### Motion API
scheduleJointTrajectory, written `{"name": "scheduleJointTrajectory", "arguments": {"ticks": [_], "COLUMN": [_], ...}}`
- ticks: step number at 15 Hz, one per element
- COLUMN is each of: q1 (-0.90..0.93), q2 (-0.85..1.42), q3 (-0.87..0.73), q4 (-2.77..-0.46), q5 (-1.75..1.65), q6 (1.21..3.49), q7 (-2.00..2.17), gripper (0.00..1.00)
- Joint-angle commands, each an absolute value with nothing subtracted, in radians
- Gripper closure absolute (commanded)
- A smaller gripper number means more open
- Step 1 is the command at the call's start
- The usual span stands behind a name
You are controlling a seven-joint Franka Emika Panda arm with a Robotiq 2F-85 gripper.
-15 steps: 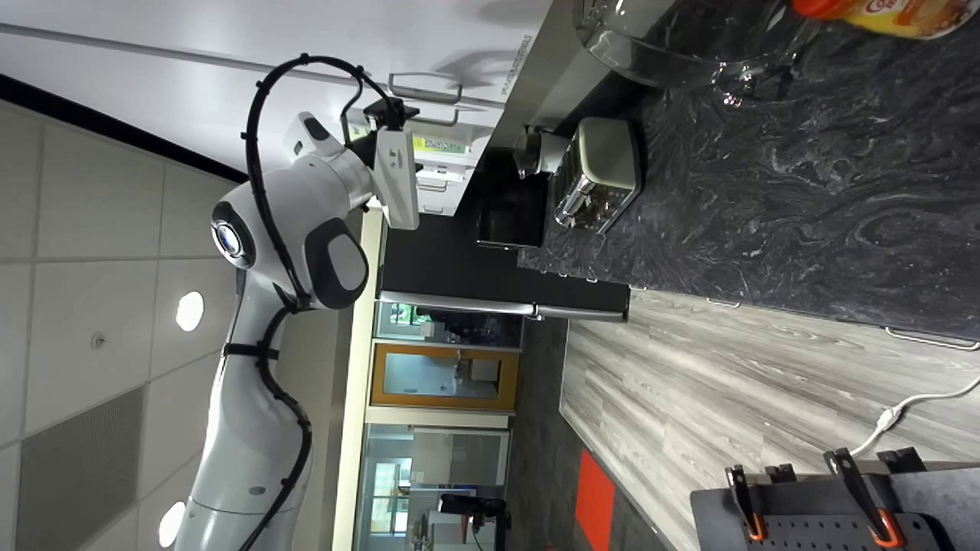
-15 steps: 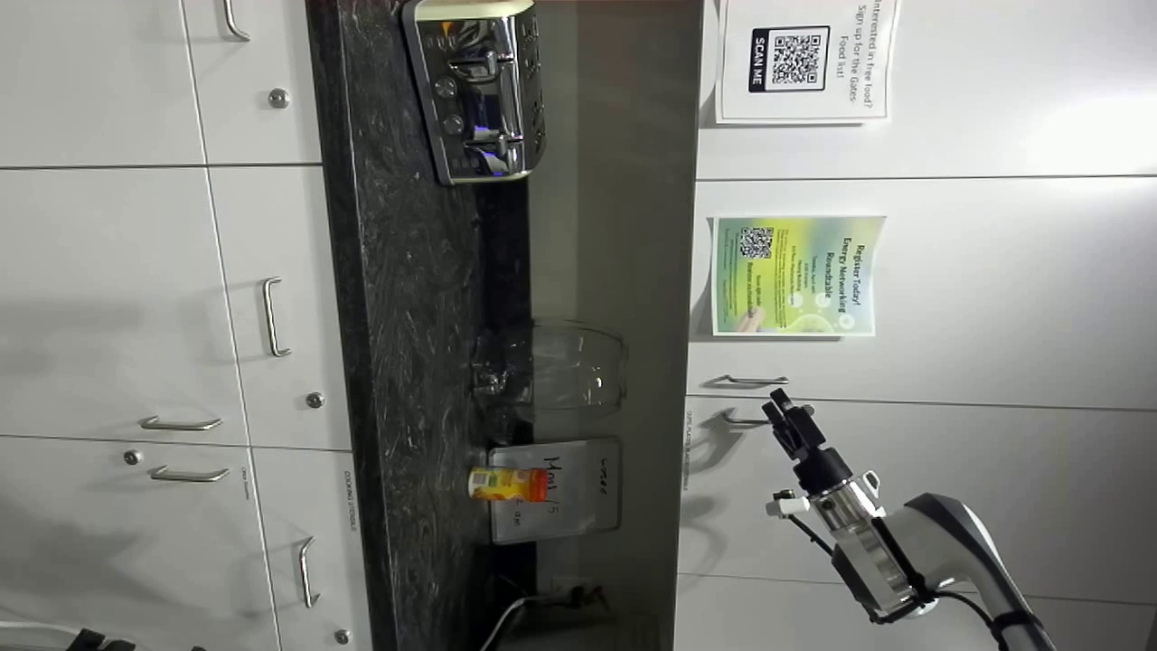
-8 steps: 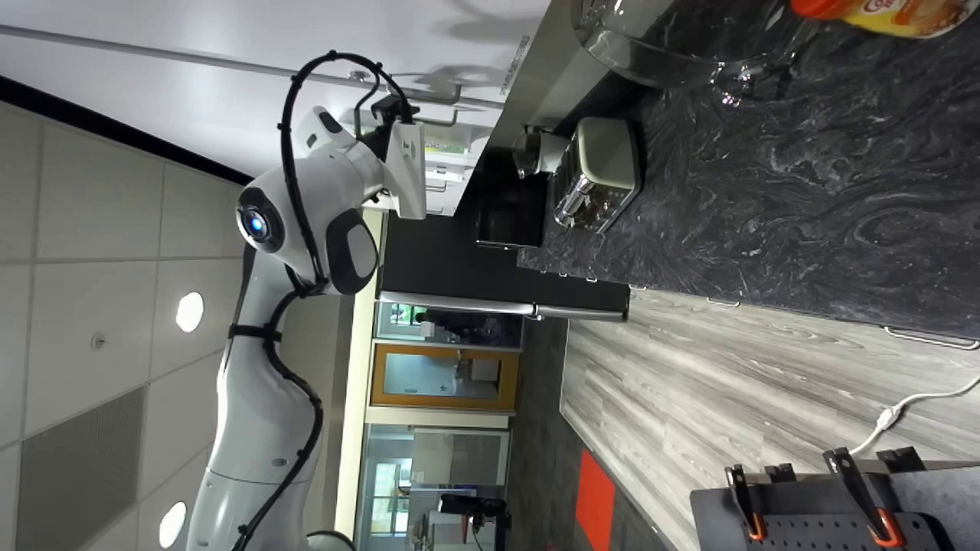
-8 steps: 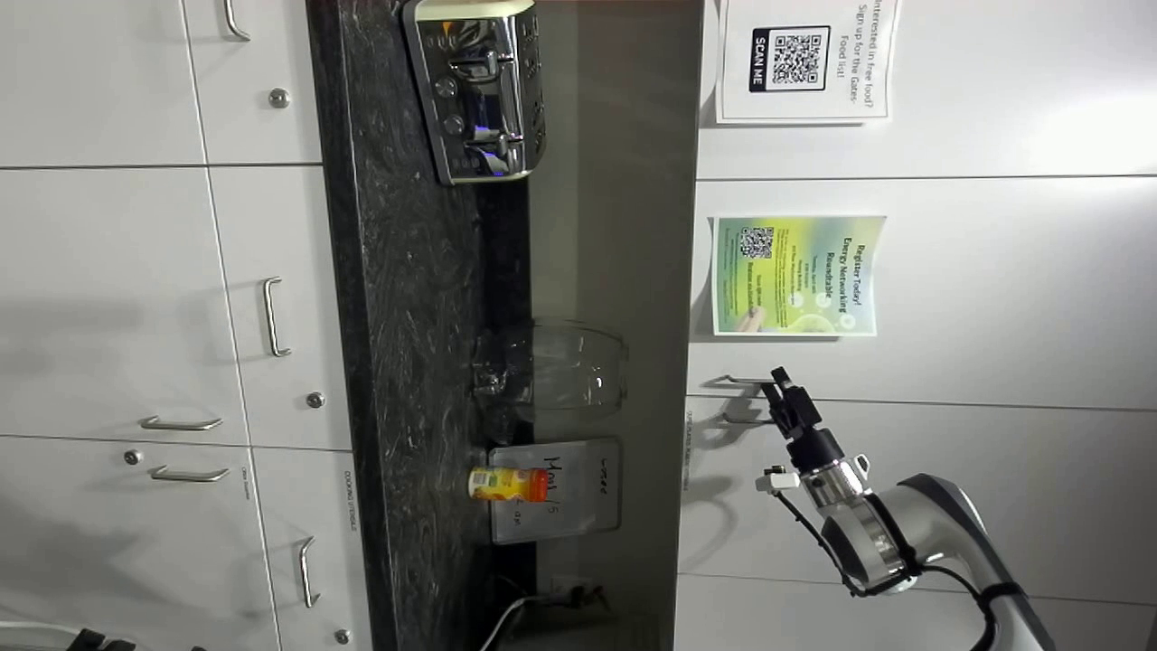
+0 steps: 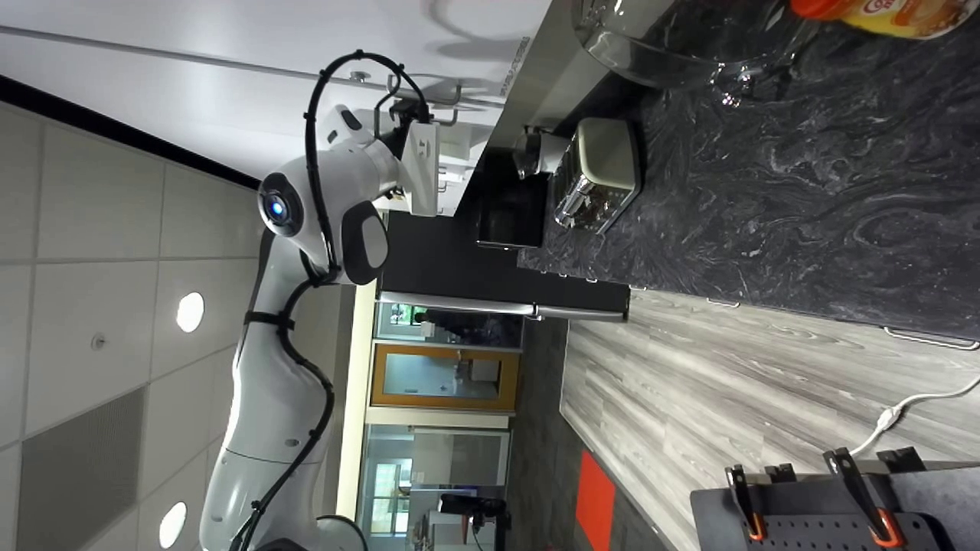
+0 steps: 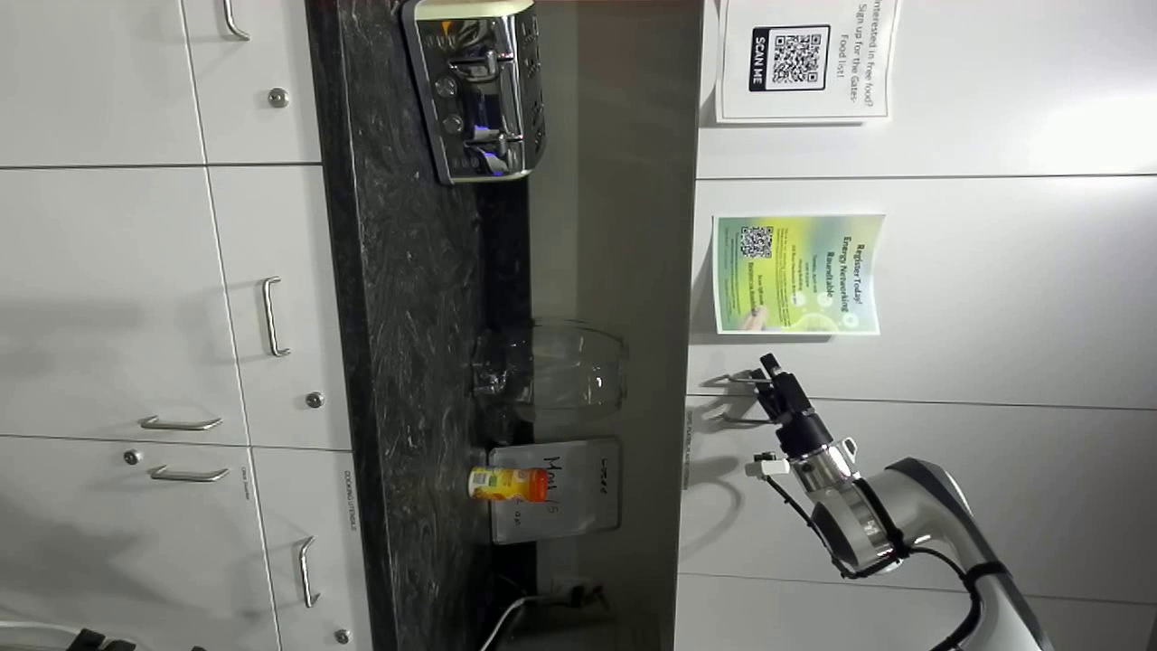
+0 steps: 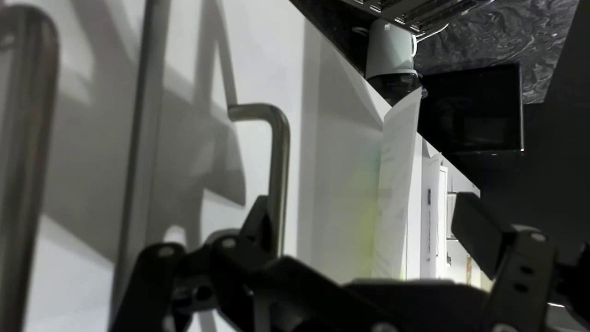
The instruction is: Open the left cabinet door
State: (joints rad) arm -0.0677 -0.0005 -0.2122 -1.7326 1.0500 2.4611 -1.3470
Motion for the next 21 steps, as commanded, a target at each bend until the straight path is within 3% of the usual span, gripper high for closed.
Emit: {"name": "scheduleJointTrajectory", "arguments": {"ticks": [1, 14, 21], "q1": [-0.076, -0.003, 0.022], "q2": [-0.056, -0.237, -0.185], "q3": [-0.162, -0.032, 0.145], "q4": [-1.784, -2.039, -2.106], "q5": [1.025, 0.982, 0.961], "q6": [2.463, 2.749, 3.245], "q7": [-1.324, -1.407, -1.293], "gripper": [0.0, 0.0, 0.0]}}
